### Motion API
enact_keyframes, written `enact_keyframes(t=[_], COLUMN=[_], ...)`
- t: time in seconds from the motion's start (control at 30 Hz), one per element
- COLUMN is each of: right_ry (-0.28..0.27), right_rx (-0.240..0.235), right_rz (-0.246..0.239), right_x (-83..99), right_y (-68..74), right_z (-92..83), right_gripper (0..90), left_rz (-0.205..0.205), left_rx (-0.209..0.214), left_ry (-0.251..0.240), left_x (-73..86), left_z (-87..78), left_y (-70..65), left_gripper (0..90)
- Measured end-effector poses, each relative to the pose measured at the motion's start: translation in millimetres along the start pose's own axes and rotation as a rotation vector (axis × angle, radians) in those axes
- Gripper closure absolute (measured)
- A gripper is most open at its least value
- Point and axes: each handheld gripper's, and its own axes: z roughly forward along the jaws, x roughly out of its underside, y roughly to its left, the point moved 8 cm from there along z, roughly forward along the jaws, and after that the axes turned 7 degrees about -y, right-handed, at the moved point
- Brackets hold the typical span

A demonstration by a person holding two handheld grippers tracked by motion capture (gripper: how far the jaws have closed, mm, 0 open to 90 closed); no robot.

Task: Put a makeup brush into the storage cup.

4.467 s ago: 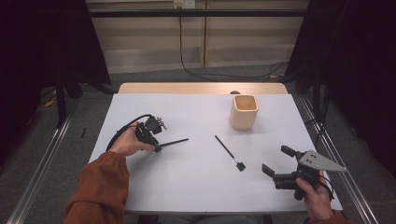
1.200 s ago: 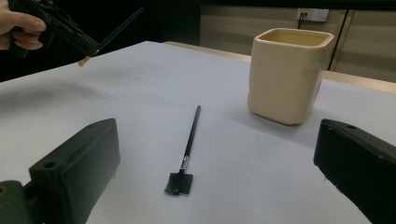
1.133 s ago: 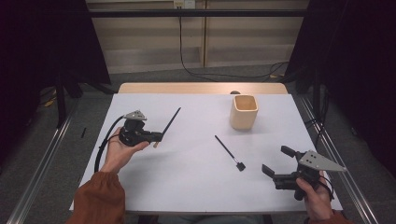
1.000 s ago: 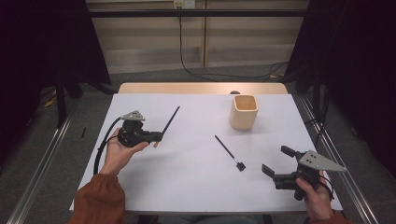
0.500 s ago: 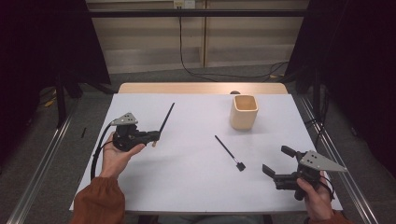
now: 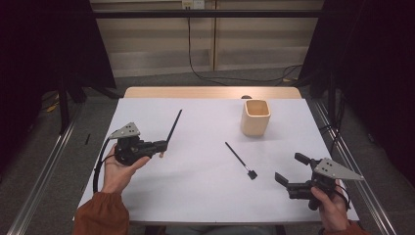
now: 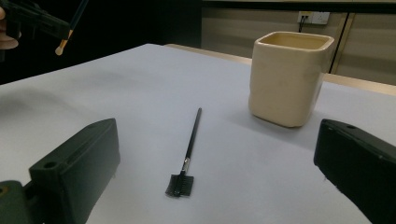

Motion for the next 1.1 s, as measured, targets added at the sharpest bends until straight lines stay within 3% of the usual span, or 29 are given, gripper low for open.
enact_keyframes(t=[0.53,1.1], right_ry=[-0.010,-0.009], right_rx=[-0.001,-0.006], right_rz=[-0.002,-0.003], right_x=[-1.3,-1.5], right_y=[-0.6,0.9], right_z=[-0.5,0.0], right_gripper=[0.0,0.0], left_rz=[0.012,0.033], left_rx=[0.068,0.125], left_ry=[-0.015,0.008], left_x=[-1.8,-3.7], left_z=[3.6,14.4], left_y=[-24.9,-46.5], left_gripper=[84.1,84.1])
